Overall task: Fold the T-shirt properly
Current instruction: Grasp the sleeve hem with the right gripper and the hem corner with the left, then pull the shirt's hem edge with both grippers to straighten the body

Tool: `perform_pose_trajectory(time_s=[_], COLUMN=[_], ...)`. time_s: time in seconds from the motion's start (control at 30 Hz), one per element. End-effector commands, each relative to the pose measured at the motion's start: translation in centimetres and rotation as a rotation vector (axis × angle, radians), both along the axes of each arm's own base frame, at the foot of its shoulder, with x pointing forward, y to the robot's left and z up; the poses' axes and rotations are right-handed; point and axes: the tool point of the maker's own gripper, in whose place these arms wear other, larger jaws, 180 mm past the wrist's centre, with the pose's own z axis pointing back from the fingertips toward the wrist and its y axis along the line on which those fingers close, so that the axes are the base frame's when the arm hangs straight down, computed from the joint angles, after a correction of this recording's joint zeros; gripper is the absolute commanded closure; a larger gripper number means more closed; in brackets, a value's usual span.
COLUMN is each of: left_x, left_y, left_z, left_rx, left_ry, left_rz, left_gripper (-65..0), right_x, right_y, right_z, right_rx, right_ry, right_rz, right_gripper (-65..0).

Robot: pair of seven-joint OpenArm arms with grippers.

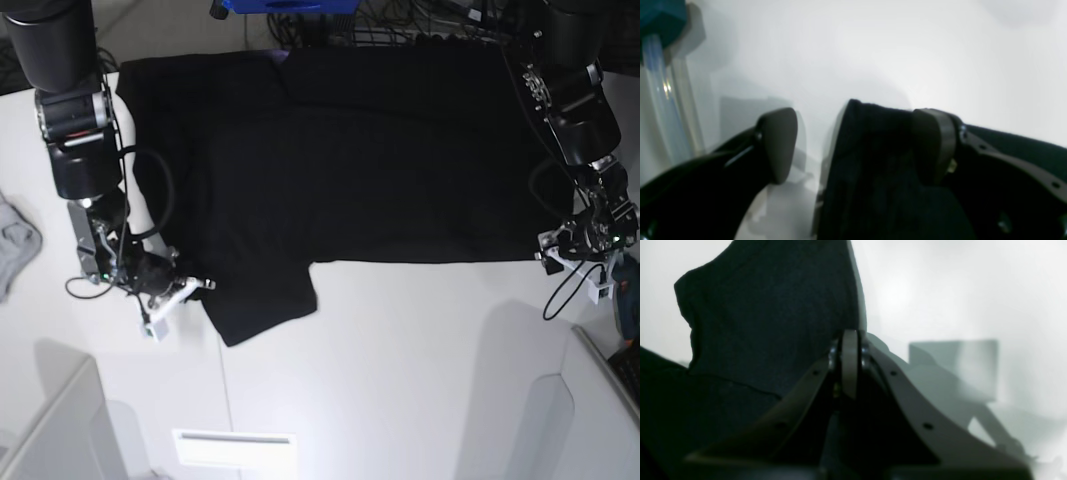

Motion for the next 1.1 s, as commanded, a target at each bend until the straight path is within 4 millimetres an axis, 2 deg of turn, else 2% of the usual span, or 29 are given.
perform_pose_trajectory(time_s=[0.0, 0.1, 0.33, 0.4, 0.63, 0.77, 0.97, 1.07], left_x=[0.7, 0.3, 0.0, 0.0, -0.2, -0.2, 0.3, 1.1], left_y=[0.6, 0.4, 0.2, 0.2, 0.1, 0.0, -0.1, -0.7], left_z=[0.8, -0.2, -0.6, -0.6, -0.8, -0.8, -0.4, 0.2], left_rx=[0.006, -0.012, -0.018, -0.021, -0.023, -0.026, -0.029, -0.039], left_ry=[-0.024, -0.013, -0.002, -0.005, -0.001, 0.000, -0.010, -0.028], left_rz=[0.007, 0.015, 0.014, 0.013, 0.011, 0.009, 0.005, -0.048], left_gripper=[-51.0, -50.8, -49.0, -43.8, -19.4, -1.5, 0.0, 0.0], right_x=[1.0, 1.0, 1.0, 1.0, 1.1, 1.6, 2.1, 2.9], right_y=[-0.6, -0.6, -0.6, -0.5, -0.6, -0.7, -0.8, -1.6], right_z=[1.1, 1.1, 1.1, 1.1, 1.2, 1.4, 1.9, 2.8], right_rx=[-0.017, -0.017, -0.017, -0.015, -0.014, -0.009, 0.000, 0.024], right_ry=[-0.022, -0.022, -0.022, -0.023, -0.032, -0.069, -0.100, -0.129], right_rz=[0.001, 0.001, 0.001, 0.001, -0.002, -0.020, -0.038, -0.082], right_gripper=[0.0, 0.0, 0.0, 0.0, 0.0, 0.0, 0.0, 0.0])
